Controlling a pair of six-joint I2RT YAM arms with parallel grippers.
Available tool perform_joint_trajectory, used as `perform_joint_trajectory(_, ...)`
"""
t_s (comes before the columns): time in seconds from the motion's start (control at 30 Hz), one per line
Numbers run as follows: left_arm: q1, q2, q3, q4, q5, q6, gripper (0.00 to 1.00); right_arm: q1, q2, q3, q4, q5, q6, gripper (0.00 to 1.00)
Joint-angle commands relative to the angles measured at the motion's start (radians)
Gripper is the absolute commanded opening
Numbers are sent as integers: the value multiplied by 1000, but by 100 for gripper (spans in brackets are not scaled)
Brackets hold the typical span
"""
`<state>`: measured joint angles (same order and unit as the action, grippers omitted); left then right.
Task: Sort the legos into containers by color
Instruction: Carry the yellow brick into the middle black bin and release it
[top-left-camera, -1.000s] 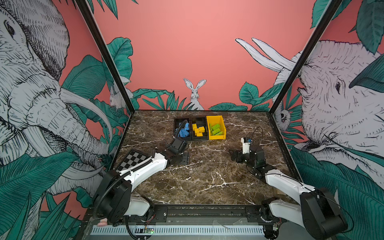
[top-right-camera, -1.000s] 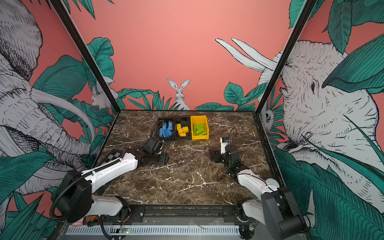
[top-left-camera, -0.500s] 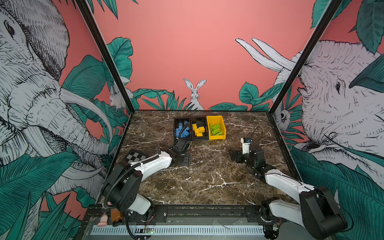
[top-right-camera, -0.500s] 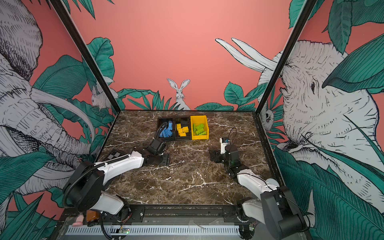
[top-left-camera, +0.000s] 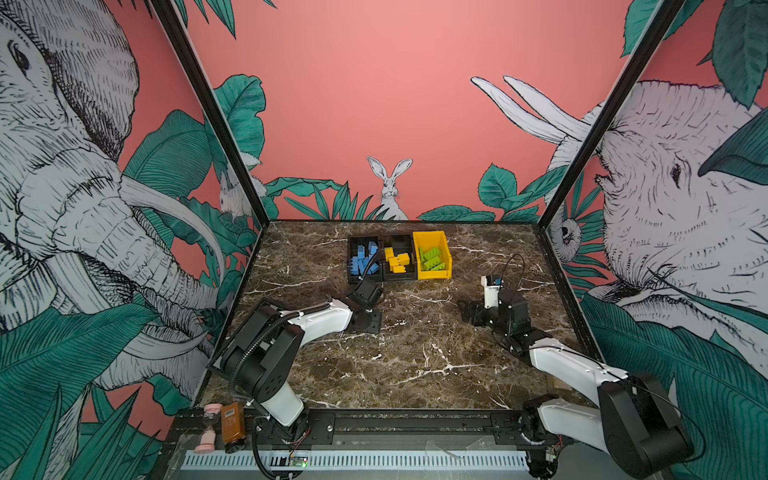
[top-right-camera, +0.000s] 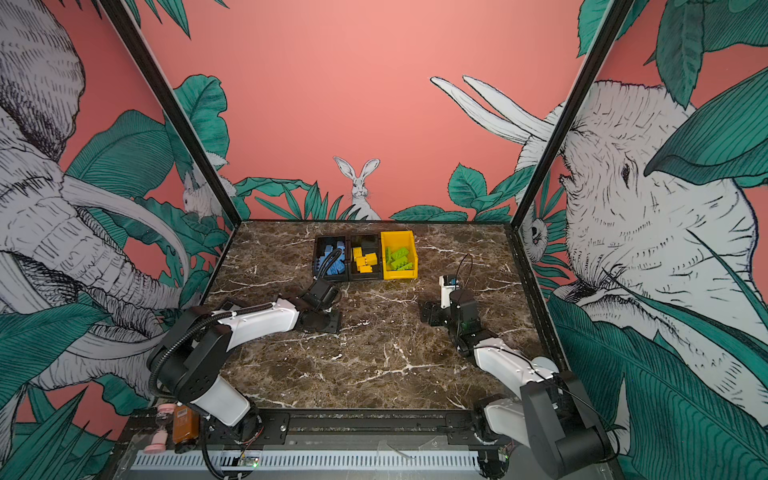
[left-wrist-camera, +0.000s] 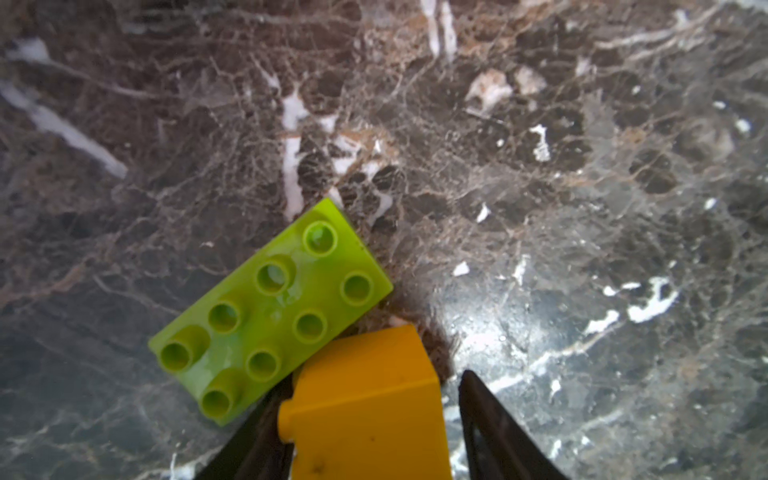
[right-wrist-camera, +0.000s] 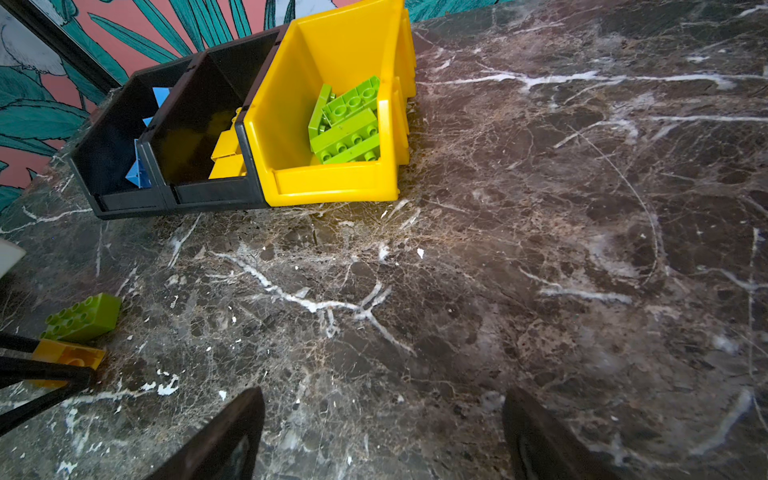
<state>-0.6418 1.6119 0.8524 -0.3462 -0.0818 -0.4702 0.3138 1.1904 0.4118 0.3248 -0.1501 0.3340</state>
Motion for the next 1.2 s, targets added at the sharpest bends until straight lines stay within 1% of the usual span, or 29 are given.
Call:
perform_joint_trajectory(0.0, -1, -19, 20, -1, -25, 10, 58, -2, 3, 28, 32, 1, 6, 89)
perform_joint_trajectory(0.2, -1, -29, 30, -22, -54, 37, 51, -2, -1, 28, 28, 4, 2, 89)
perform_joint_trajectory(0.5, -2, -104, 49, -35, -10, 60, 40, -2, -6, 28, 29, 2, 4, 88)
perform_joint_trajectory(0.7, -6, -164, 122, -91, -9, 96, 35, -2, -9, 28, 26, 1, 3, 88)
perform_joint_trajectory(0.8, -5, -159, 198, -104, -12, 163, 33, -1, -11, 27, 30, 1, 5, 88)
perform_joint_trajectory(0.9, -3, -104, 314, -135, -21, 235, 33, -1, -1, 28, 32, -3, 7, 89)
perform_joint_trajectory(0.97, -4, -56, 386, -121, -18, 280, 32, -2, 4, 28, 36, -7, 9, 89)
perform_joint_trajectory(1.07, -1, 55, 528, -108, -26, 355, 32, -2, 3, 29, 34, -6, 7, 88)
perform_joint_trajectory(1.17, 9, 194, 699, -111, 2, 422, 32, -2, -4, 28, 30, -1, 6, 89)
